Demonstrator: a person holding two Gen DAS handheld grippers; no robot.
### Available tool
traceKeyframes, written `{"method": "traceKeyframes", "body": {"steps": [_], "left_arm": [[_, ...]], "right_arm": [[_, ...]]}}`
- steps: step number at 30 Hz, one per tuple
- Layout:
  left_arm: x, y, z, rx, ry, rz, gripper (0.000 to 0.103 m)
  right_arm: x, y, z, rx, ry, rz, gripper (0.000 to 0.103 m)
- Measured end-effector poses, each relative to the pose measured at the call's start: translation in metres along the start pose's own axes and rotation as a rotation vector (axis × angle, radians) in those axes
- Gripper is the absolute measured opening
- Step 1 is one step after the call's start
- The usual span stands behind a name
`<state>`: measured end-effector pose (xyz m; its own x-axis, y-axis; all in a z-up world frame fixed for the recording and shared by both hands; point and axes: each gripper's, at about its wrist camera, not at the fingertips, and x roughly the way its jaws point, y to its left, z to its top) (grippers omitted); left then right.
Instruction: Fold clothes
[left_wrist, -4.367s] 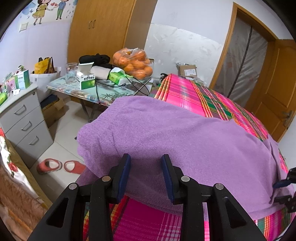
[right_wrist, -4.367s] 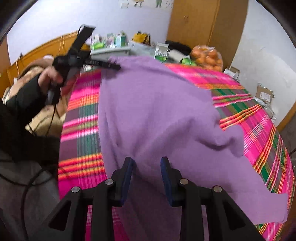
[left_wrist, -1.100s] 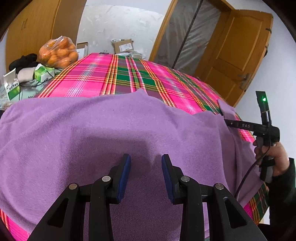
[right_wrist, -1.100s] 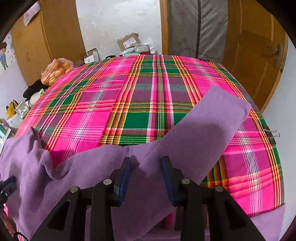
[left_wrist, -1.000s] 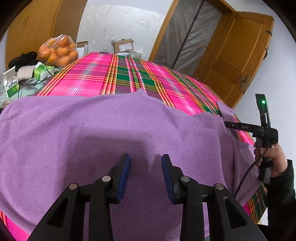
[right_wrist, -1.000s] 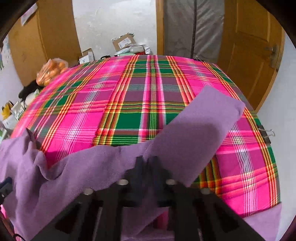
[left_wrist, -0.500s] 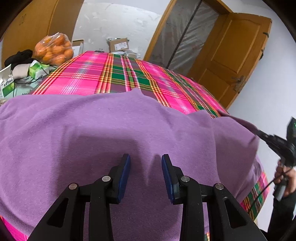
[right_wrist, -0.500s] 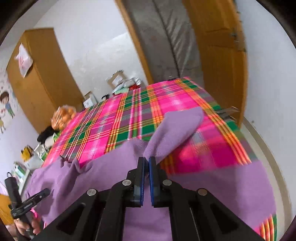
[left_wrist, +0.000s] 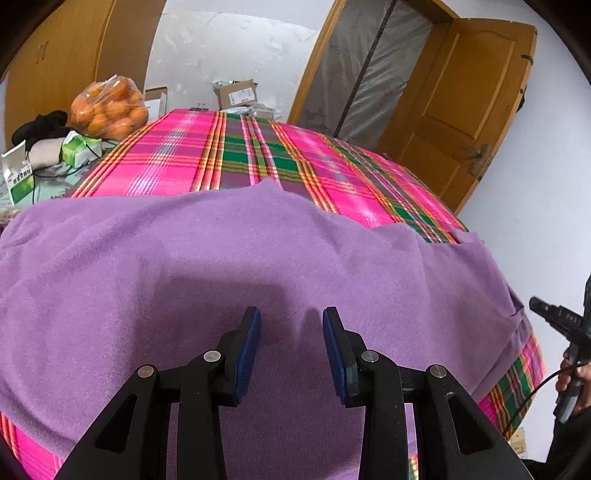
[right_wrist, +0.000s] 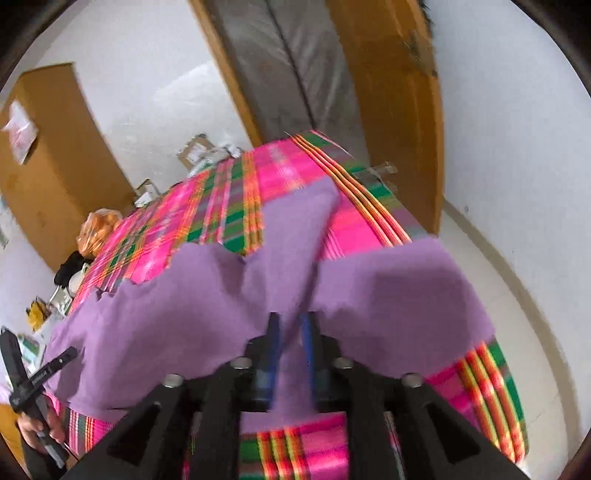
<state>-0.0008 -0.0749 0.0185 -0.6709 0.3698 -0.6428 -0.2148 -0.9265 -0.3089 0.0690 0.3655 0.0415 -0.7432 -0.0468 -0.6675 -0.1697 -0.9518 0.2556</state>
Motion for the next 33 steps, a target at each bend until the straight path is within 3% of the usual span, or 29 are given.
{"method": "traceKeyframes", "body": {"steps": [5,9,10,12,19,23,30,32,33], "left_arm": [[0.001,-0.018,0.004,0.045,-0.008,-0.022,0.036],[0.003,-0.036,0.003,0.093,-0.002,-0.053,0.036],[0.004,-0.041,0.003,0.106,-0.001,-0.061,0.036],[0.005,-0.049,0.002,0.132,0.002,-0.075,0.036],[0.012,-0.077,-0.003,0.194,0.03,-0.127,0.036],[0.014,-0.093,-0.007,0.232,0.043,-0.158,0.036],[0.018,-0.123,-0.014,0.299,0.076,-0.207,0.036],[0.019,-0.131,-0.016,0.315,0.084,-0.215,0.036],[0.02,-0.134,-0.017,0.322,0.087,-0.218,0.036]], "right_arm": [[0.037,0.025,0.012,-0.148,0.052,-0.044,0.032],[0.074,0.023,0.018,-0.19,0.134,-0.139,0.032],[0.077,0.02,0.019,-0.186,0.134,-0.145,0.029],[0.075,0.015,0.021,-0.174,0.117,-0.14,0.003],[0.012,-0.008,0.022,-0.053,-0.033,-0.006,0.003],[-0.026,-0.03,0.009,0.044,-0.11,0.018,0.003],[-0.003,-0.069,-0.032,0.152,0.072,-0.046,0.005],[-0.009,-0.071,-0.032,0.14,0.054,-0.056,0.008],[-0.012,-0.07,-0.029,0.116,0.032,-0.062,0.016]]}}
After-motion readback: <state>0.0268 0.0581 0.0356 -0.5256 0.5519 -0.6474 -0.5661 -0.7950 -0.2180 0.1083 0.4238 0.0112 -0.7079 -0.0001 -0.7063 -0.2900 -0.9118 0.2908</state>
